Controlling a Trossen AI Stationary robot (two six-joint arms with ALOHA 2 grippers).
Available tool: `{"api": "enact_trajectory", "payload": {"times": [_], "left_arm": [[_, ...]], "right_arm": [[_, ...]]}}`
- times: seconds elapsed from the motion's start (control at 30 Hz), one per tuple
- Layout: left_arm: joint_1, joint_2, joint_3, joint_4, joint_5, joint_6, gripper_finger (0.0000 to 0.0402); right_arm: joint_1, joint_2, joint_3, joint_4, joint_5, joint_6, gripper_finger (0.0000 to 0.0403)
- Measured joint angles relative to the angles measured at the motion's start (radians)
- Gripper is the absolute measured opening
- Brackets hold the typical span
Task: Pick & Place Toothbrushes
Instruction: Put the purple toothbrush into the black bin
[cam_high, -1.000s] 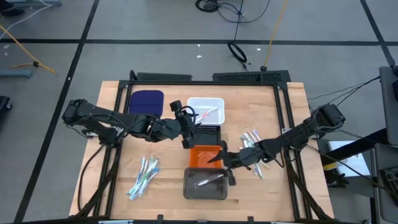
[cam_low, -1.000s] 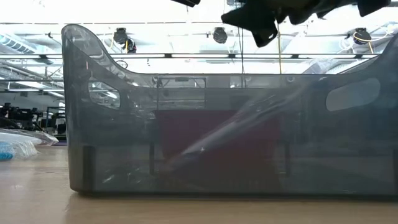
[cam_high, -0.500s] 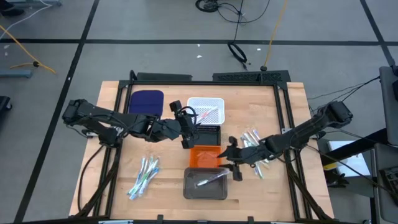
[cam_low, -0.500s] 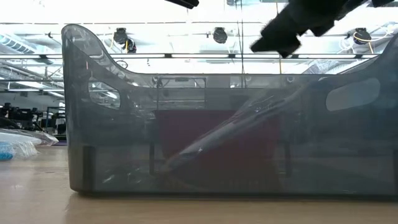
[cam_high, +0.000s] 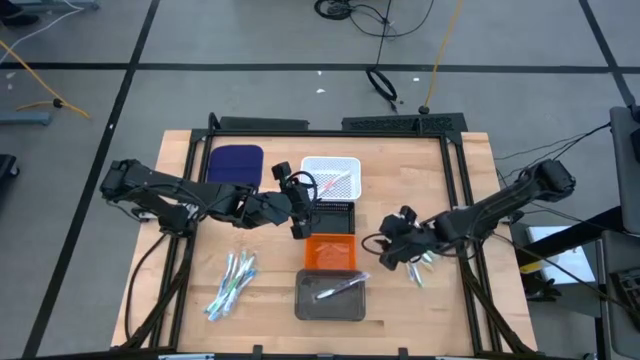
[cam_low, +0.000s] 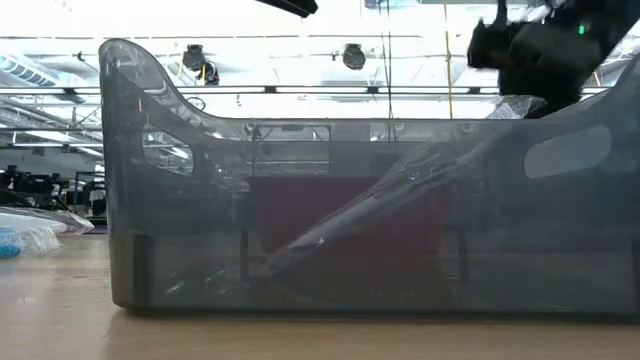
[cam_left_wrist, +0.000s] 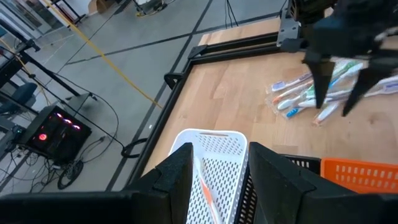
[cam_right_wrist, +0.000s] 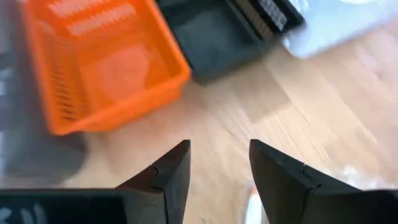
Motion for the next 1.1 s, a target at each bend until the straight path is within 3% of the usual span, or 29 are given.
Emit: {"api": "enact_trajectory", "payload": {"times": [0.37, 1.1], "left_arm": [[0.0, 0.0, 0.0, 0.0, 0.0, -0.004, 0.0157], [0.0, 0.0, 0.0, 0.0, 0.0, -0.008, 0.0157]], "right_arm": [[-0.09, 0.0, -0.111, -0.026, -0.001, 0.089, 0.0155], [-0.121, 0.058, -0.113, -0.102, -0.106, 0.16, 0.0155]]}}
